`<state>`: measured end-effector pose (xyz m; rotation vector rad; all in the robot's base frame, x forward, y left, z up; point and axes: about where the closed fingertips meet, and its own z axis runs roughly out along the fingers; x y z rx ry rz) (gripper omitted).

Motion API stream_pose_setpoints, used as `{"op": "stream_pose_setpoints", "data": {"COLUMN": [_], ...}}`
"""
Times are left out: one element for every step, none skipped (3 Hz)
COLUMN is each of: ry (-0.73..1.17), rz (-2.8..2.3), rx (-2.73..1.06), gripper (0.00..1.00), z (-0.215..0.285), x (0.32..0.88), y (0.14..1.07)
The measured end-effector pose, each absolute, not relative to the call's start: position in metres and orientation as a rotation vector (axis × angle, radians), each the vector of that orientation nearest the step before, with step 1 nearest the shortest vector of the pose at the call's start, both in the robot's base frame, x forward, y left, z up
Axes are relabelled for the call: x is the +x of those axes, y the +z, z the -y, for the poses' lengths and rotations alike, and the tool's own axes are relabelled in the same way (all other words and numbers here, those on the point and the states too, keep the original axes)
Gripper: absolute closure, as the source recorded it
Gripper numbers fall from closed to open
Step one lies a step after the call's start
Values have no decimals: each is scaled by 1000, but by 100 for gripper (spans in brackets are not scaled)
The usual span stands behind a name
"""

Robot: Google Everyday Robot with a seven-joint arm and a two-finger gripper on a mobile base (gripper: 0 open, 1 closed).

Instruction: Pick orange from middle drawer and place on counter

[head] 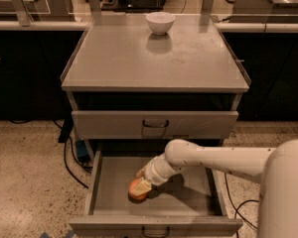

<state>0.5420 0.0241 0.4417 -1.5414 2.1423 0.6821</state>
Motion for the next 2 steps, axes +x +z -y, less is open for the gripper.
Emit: {"op": "stream_pose_setpoints", "data": {"ry": [745, 745], "rz": [-2076, -2076], "rx": [-1546, -1546], "gripper": [100, 100], "z": [-25, -25], "x": [541, 541], "y": [485, 485]}}
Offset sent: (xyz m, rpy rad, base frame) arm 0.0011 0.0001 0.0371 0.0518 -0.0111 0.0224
